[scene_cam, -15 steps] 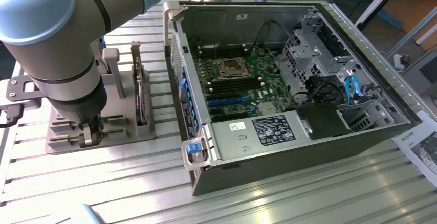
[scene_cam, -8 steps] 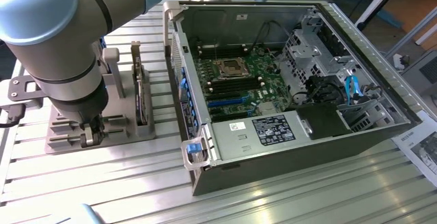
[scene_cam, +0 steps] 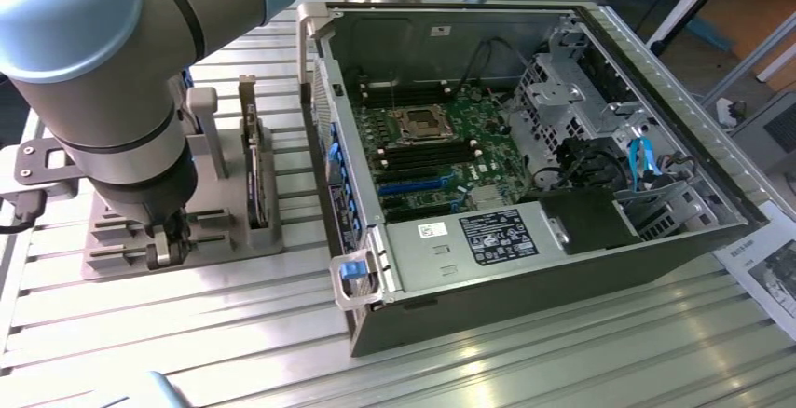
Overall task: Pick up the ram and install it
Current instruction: 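Pick up the ram and move it above insertion slot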
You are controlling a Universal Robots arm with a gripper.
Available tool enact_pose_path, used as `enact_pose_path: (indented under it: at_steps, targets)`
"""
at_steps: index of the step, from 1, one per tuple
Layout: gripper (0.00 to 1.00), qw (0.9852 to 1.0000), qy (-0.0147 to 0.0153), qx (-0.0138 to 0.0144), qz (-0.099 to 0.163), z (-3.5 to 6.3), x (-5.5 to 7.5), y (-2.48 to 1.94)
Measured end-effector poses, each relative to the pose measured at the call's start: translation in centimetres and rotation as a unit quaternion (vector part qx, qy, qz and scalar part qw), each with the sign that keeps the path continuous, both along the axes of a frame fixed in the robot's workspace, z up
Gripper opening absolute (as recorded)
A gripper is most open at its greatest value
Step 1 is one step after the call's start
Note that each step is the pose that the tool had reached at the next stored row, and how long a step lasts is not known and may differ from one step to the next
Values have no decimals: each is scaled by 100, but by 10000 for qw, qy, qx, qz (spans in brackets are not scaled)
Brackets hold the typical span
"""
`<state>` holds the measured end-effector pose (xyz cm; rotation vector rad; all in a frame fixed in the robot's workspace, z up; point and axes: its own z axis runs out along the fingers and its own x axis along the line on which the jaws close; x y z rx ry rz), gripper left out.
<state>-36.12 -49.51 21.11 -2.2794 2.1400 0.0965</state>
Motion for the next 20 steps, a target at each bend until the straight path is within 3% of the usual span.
enact_pose_path:
  at_steps: [8, 12, 20]
  targets:
    - [24, 10000, 0, 0, 0, 0, 0, -1]
    - [13, 10000, 0, 0, 0, 0, 0, -1]
    - [13, 10000, -1, 1, 0, 0, 0, -1]
